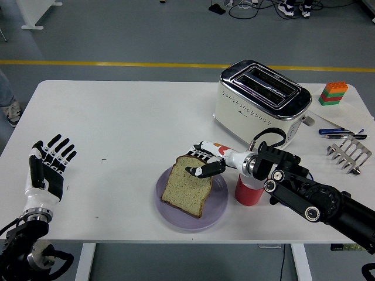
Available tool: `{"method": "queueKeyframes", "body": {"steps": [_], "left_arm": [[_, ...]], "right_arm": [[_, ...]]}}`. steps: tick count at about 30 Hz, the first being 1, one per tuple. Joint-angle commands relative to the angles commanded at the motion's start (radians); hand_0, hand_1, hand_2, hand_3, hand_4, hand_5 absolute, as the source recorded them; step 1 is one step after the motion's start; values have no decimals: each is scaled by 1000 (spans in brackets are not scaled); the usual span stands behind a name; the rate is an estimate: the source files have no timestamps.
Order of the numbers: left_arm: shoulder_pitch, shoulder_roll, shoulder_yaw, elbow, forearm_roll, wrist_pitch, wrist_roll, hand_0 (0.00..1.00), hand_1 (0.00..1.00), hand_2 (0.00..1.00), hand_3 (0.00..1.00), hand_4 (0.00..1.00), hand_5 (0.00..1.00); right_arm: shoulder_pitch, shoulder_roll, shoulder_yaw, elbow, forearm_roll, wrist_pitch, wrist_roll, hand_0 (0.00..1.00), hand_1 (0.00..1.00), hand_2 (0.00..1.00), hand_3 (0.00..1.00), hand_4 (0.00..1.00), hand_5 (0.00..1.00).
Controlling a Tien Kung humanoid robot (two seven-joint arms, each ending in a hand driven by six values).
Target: Push plate across desktop,pick up the break from the machine,place the break in the plate
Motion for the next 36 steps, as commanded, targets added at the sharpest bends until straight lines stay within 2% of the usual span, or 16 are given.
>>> {"method": "queueKeyframes", "body": {"steps": [1,5,7,10,14,18,19,20,24,25,29,34,36], "left_arm": [[0,0,0,0,0,0,0,743,707,714,703,472,998],[0,0,-1,0,-1,1,-1,743,707,714,703,472,998],[-1,0,-2,-2,0,1,-1,745,707,715,690,476,998],[0,0,-2,-6,0,1,-1,745,707,715,690,476,998],[0,1,-4,-16,4,0,1,745,709,715,689,478,998],[2,1,-7,-41,14,2,2,745,709,715,689,478,998],[2,1,-10,-51,21,4,3,745,709,715,688,478,998],[3,1,-12,-58,26,5,4,745,709,715,688,478,998],[5,3,-30,-119,54,13,9,745,709,715,688,478,998],[5,4,-34,-131,59,15,10,745,709,716,689,477,998],[8,10,-50,-183,78,22,21,745,709,716,689,477,998],[16,14,-61,-204,99,24,35,745,710,718,689,477,998],[22,16,-64,-206,101,25,37,745,710,718,689,477,998]], "right_arm": [[0,-1,1,-2,-4,-3,5,822,806,742,741,725,424],[-3,-3,14,-6,-13,-28,22,822,806,742,741,725,424],[-6,-5,25,-5,-4,-68,39,851,829,777,749,734,440],[-7,-11,52,4,29,-138,86,851,829,777,749,734,440],[-16,-23,105,43,112,-186,151,845,809,765,734,700,416],[-41,-36,192,113,235,-187,197,845,809,765,734,700,416],[-52,-40,216,134,263,-182,202,816,781,747,716,655,385],[-59,-43,237,152,286,-179,205,816,781,747,716,655,385],[-130,-69,383,267,454,-122,182,816,781,747,716,655,385],[-147,-75,414,287,493,-111,174,792,761,724,690,628,368],[-245,-106,563,363,662,-67,141,792,761,724,690,628,368],[-375,-143,688,419,859,-87,155,794,762,729,702,634,376],[-436,-153,732,433,887,-103,162,794,762,729,702,634,376]]}}
